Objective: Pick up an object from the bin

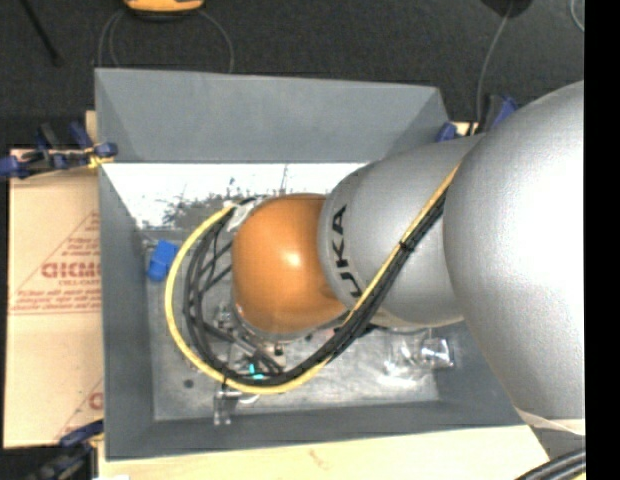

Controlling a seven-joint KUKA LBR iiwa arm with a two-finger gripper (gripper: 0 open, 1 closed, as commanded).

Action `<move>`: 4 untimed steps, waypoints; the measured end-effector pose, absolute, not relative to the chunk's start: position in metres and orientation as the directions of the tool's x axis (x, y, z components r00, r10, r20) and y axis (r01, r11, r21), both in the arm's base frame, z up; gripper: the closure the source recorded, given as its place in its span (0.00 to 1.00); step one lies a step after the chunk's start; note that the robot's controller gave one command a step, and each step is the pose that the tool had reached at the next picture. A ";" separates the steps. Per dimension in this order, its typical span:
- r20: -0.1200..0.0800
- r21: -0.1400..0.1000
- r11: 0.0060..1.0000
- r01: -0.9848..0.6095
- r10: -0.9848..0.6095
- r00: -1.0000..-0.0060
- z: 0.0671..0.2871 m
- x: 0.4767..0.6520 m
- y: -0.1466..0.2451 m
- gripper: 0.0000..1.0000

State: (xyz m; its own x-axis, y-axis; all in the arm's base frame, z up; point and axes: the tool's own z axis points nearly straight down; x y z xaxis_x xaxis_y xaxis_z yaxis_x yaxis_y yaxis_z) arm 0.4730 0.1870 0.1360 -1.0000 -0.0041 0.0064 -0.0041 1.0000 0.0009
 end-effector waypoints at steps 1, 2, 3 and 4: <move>-0.009 0.002 0.998 -0.063 -0.063 -0.998 0.070 0.505 0.117 0.00; -0.013 0.005 0.998 -0.066 -0.066 -0.998 0.075 0.506 0.122 1.00; -0.003 0.005 0.998 -0.066 -0.066 -0.998 0.072 0.503 0.121 0.00; -0.008 -0.002 1.000 -0.009 -0.009 -1.000 0.102 0.534 0.047 0.00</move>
Offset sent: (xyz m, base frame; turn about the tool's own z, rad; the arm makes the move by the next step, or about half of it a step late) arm 0.0285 -0.0668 -0.0660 -0.0651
